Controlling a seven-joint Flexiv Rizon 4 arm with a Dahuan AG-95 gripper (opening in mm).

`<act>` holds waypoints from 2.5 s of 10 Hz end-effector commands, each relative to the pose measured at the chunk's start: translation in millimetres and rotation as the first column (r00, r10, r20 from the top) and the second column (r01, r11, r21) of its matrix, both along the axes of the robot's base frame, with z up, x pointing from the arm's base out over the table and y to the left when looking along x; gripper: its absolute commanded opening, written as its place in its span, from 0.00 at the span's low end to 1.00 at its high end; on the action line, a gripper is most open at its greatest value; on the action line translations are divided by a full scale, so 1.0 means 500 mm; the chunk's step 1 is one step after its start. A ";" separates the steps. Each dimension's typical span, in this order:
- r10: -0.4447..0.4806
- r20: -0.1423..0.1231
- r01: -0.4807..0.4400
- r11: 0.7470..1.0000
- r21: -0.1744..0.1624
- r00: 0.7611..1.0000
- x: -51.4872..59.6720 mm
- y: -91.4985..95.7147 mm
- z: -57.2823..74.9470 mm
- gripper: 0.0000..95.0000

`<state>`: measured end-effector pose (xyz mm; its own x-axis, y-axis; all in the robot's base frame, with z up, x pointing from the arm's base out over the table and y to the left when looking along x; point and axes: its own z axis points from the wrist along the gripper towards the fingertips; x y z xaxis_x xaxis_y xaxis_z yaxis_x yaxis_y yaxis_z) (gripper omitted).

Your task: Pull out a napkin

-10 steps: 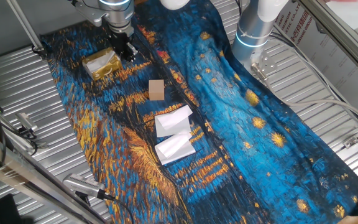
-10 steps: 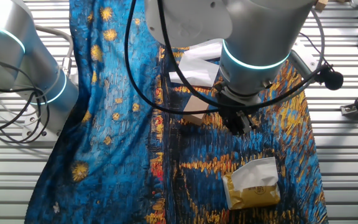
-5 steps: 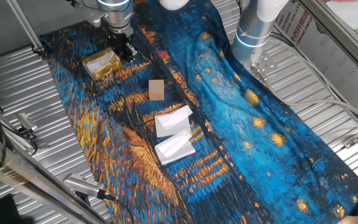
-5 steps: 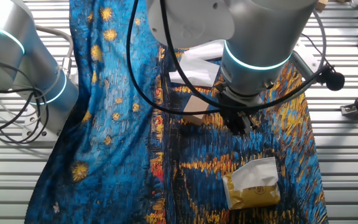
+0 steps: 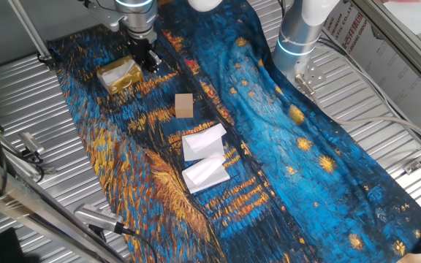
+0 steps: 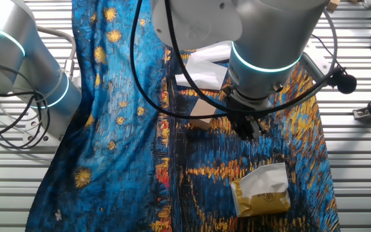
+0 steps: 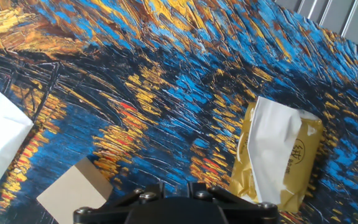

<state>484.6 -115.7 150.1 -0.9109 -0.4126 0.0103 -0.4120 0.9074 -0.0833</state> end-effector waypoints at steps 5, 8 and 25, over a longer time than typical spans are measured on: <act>-0.031 -0.025 0.034 0.990 0.135 0.999 0.040 -0.021 0.000 1.00; -0.057 -0.056 0.063 0.992 0.109 0.997 0.057 0.011 0.014 1.00; 0.109 -0.054 -0.103 0.989 0.104 0.993 0.057 0.011 0.012 1.00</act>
